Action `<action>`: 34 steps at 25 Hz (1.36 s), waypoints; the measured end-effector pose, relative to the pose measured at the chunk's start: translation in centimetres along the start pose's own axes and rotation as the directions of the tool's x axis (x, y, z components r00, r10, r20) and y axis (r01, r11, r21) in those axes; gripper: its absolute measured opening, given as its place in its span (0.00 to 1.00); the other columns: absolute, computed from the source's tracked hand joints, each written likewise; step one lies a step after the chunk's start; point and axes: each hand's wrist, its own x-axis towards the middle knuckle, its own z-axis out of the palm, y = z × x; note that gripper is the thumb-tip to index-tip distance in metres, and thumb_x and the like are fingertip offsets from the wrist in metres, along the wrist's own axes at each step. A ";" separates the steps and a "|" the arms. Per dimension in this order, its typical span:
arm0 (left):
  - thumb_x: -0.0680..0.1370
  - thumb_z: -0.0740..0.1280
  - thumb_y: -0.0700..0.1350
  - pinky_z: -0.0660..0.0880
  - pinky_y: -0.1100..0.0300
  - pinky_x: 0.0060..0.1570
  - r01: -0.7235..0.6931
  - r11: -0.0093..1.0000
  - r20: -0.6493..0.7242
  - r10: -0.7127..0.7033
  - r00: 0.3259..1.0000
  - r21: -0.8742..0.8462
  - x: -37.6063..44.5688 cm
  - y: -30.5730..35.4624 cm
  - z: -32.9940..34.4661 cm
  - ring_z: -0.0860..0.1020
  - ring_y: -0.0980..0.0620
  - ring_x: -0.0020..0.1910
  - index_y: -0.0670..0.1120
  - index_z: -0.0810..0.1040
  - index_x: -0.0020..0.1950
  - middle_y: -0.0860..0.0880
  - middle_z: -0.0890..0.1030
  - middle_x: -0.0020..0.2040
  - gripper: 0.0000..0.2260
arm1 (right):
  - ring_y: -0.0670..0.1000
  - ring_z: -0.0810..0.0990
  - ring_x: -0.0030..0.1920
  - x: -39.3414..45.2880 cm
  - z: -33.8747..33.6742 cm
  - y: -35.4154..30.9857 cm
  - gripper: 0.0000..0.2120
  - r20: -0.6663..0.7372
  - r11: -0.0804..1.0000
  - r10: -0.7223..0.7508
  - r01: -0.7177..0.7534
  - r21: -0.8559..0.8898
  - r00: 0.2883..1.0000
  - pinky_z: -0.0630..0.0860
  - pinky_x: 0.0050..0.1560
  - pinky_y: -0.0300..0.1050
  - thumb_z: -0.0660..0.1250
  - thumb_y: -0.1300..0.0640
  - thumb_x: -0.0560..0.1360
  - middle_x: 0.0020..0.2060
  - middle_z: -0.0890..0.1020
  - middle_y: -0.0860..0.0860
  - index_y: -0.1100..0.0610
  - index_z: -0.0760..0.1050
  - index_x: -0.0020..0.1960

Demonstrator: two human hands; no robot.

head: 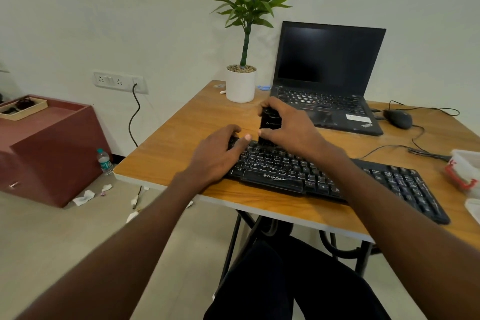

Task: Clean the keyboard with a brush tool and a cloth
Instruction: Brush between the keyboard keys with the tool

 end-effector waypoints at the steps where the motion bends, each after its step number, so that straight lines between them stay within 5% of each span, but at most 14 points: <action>1: 0.84 0.54 0.68 0.76 0.51 0.57 -0.018 1.000 -0.050 0.018 0.999 -0.001 -0.1 0.0 0.3 0.81 0.51 0.57 0.52 0.70 0.75 0.52 0.82 0.63 0.27 | 0.49 0.81 0.48 0.1 -0.6 0.2 0.21 0.009 0.997 0.035 -0.034 -0.074 0.999 0.79 0.42 0.40 0.75 0.54 0.73 0.51 0.80 0.47 0.43 0.72 0.61; 4: 0.88 0.55 0.60 0.73 0.54 0.50 -0.029 0.999 -0.087 0.027 0.996 -0.028 -0.1 -0.1 0.1 0.82 0.53 0.51 0.48 0.71 0.72 0.53 0.84 0.58 0.20 | 0.51 0.80 0.48 0.4 -1.5 0.7 0.22 -0.065 0.977 0.090 -0.101 -0.188 0.994 0.79 0.45 0.44 0.74 0.55 0.72 0.50 0.80 0.48 0.45 0.73 0.64; 8: 0.88 0.55 0.55 0.73 0.53 0.42 -0.049 0.998 -0.114 0.045 0.992 -0.030 -0.1 0.0 0.4 0.81 0.56 0.41 0.48 0.71 0.69 0.53 0.85 0.46 0.15 | 0.47 0.81 0.51 1.2 0.0 0.7 0.18 -0.035 0.968 0.132 -0.121 0.220 0.991 0.82 0.40 0.40 0.75 0.56 0.75 0.53 0.79 0.46 0.46 0.74 0.61; 12: 0.88 0.55 0.55 0.75 0.52 0.42 -0.039 0.999 -0.124 0.037 0.992 -0.010 0.1 -0.4 0.5 0.81 0.55 0.40 0.48 0.71 0.69 0.53 0.85 0.44 0.15 | 0.52 0.80 0.51 2.6 -0.9 1.1 0.20 -0.056 0.980 0.183 -0.187 -0.064 0.981 0.77 0.45 0.45 0.75 0.54 0.71 0.50 0.80 0.48 0.48 0.75 0.61; 15: 0.89 0.55 0.53 0.77 0.49 0.42 -0.028 0.999 -0.120 0.025 0.992 -0.023 0.2 -0.3 0.5 0.81 0.53 0.39 0.48 0.71 0.69 0.50 0.85 0.42 0.14 | 0.54 0.81 0.54 2.7 -0.6 1.0 0.21 0.012 0.983 0.174 -0.174 0.061 0.985 0.83 0.48 0.50 0.74 0.57 0.73 0.54 0.80 0.50 0.48 0.73 0.63; 18: 0.88 0.53 0.56 0.78 0.45 0.42 -0.005 0.999 -0.117 0.000 0.993 -0.045 0.0 -0.2 0.5 0.81 0.51 0.38 0.50 0.71 0.68 0.48 0.84 0.41 0.15 | 0.54 0.80 0.54 2.9 -0.6 0.8 0.23 -0.045 0.983 0.130 -0.135 -0.127 0.990 0.80 0.49 0.49 0.73 0.56 0.72 0.54 0.80 0.50 0.47 0.73 0.65; 21: 0.86 0.51 0.57 0.78 0.42 0.42 0.003 0.998 -0.108 -0.010 0.994 -0.065 0.2 -0.5 0.5 0.82 0.49 0.39 0.50 0.70 0.68 0.46 0.85 0.43 0.18 | 0.53 0.81 0.53 2.7 -0.5 0.6 0.20 0.006 0.993 0.115 -0.115 -0.004 0.993 0.81 0.48 0.48 0.74 0.57 0.72 0.53 0.80 0.48 0.46 0.73 0.62; 24: 0.86 0.50 0.56 0.77 0.44 0.43 -0.008 0.997 -0.113 -0.001 0.994 -0.082 0.3 -0.6 0.5 0.81 0.48 0.41 0.50 0.69 0.72 0.45 0.85 0.46 0.19 | 0.53 0.80 0.51 2.7 -0.2 0.8 0.23 -0.058 0.987 0.084 -0.091 -0.135 0.995 0.77 0.42 0.42 0.73 0.58 0.73 0.53 0.81 0.49 0.47 0.72 0.65; 27: 0.89 0.52 0.52 0.76 0.45 0.44 -0.017 0.992 -0.125 0.001 0.992 -0.128 0.3 -0.5 0.6 0.80 0.46 0.44 0.48 0.68 0.75 0.43 0.83 0.48 0.17 | 0.51 0.82 0.51 2.9 0.4 0.7 0.19 -0.019 0.991 0.108 -0.107 0.078 0.994 0.83 0.41 0.45 0.74 0.57 0.73 0.53 0.80 0.48 0.47 0.73 0.61; 31: 0.87 0.49 0.56 0.78 0.41 0.47 0.004 0.983 -0.121 -0.027 0.992 -0.185 0.4 -0.8 0.6 0.81 0.44 0.44 0.50 0.64 0.78 0.41 0.83 0.49 0.21 | 0.51 0.81 0.52 3.5 2.2 -0.6 0.19 -0.059 1.000 0.025 -0.026 -0.014 0.998 0.82 0.51 0.49 0.74 0.54 0.74 0.53 0.81 0.48 0.46 0.72 0.62; 34: 0.89 0.49 0.54 0.74 0.51 0.41 0.016 0.977 -0.127 -0.044 0.991 -0.212 0.2 -0.6 0.6 0.81 0.52 0.41 0.49 0.61 0.81 0.45 0.82 0.43 0.21 | 0.49 0.82 0.50 3.9 3.9 -1.9 0.16 -0.046 0.982 -0.004 0.012 0.191 0.999 0.85 0.47 0.52 0.75 0.53 0.75 0.49 0.79 0.45 0.46 0.73 0.59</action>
